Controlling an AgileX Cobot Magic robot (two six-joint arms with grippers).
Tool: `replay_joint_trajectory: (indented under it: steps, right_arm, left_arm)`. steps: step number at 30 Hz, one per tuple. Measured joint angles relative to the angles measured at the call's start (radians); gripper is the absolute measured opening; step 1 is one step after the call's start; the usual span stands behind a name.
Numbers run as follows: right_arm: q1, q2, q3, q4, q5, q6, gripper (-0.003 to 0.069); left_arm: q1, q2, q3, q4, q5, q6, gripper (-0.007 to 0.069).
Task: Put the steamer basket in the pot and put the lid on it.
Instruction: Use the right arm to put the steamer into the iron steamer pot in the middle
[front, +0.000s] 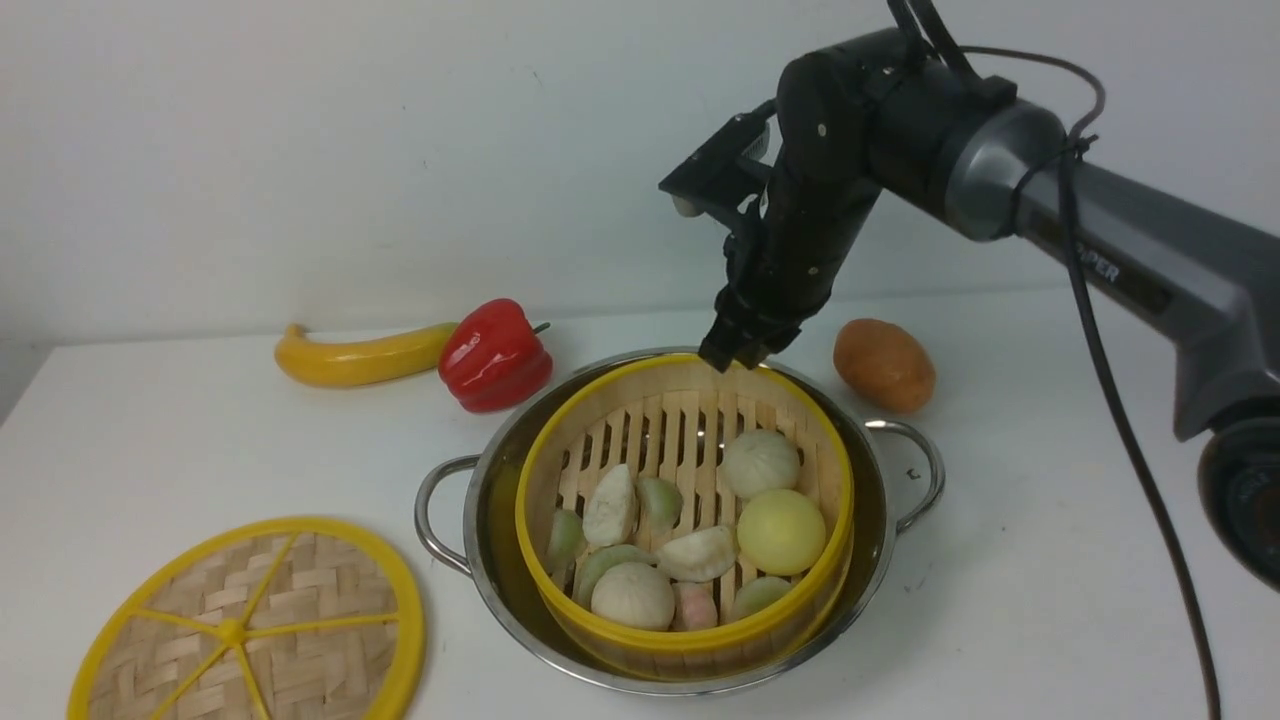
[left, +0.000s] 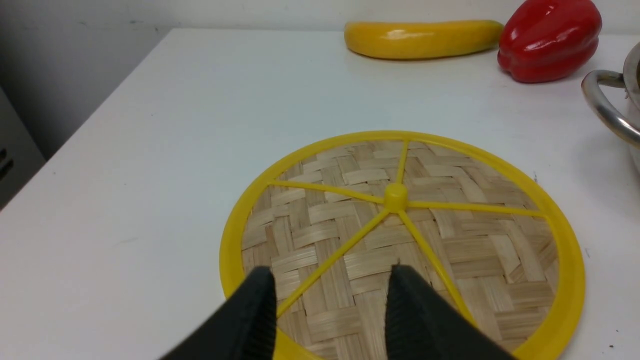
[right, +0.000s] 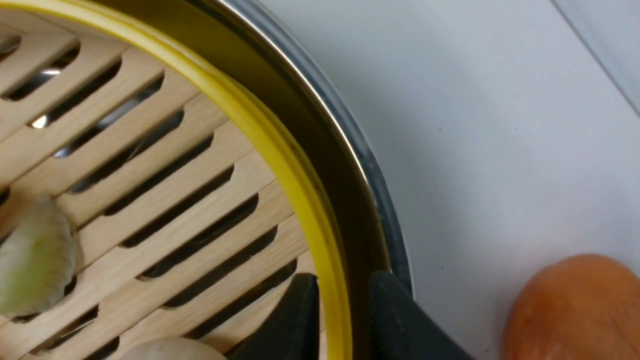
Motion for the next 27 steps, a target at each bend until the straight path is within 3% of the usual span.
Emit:
replay_joint_trajectory:
  steps: [21,27]
  right_arm:
    - [0.000,0.043,0.002,-0.004,-0.001,-0.005,0.0135]
    - [0.000,0.050,0.002,-0.003,0.002,-0.029,0.0049]
  left_arm:
    - [0.000,0.000,0.000,0.000,0.000,0.000,0.0290]
    - [0.000,0.000,0.000,0.000,0.000,0.000,0.0290]
